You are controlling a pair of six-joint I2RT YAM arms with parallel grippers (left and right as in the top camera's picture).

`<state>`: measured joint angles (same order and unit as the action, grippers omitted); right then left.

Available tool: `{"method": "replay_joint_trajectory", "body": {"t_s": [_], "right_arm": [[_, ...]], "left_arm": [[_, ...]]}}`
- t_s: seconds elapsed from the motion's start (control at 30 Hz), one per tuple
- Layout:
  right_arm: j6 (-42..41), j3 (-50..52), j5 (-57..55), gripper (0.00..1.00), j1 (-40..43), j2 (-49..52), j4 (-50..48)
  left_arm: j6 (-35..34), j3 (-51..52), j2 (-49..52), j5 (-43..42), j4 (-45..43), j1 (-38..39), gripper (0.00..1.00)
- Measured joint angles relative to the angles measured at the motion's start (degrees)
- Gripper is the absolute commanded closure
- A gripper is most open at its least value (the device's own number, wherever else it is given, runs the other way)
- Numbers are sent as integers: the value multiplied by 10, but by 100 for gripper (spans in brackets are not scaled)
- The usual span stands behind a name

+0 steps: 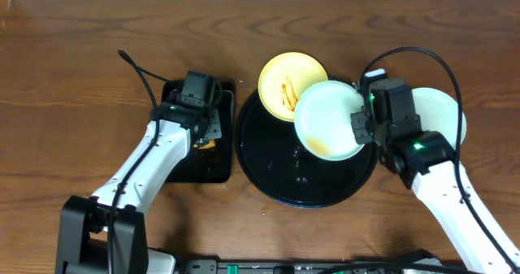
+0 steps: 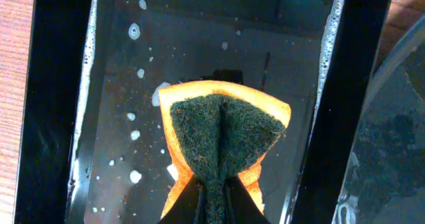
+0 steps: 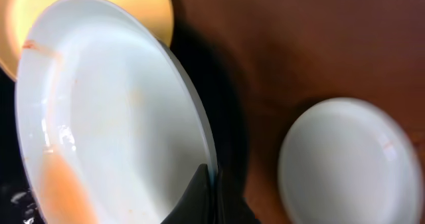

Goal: Clean dirty plates on tray and stack at the side
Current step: 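Lift the pale green plate by its rim with the right gripper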

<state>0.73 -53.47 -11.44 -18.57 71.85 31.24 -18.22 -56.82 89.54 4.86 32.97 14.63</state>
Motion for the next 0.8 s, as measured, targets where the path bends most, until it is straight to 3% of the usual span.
{"method": "replay_joint_trajectory", "body": {"t_s": [0.2,0.6,0.8], "right_arm": [[53,0,-65,99,-18,-23,-25],[132,0,-306,99,-152,-23,-73],[143,0,-372,99,-161,-23,-82]], "left_arm": [[0,0,0,0,0,0,91],[0,0,0,0,0,0,91],[0,0,0,0,0,0,91]]}}
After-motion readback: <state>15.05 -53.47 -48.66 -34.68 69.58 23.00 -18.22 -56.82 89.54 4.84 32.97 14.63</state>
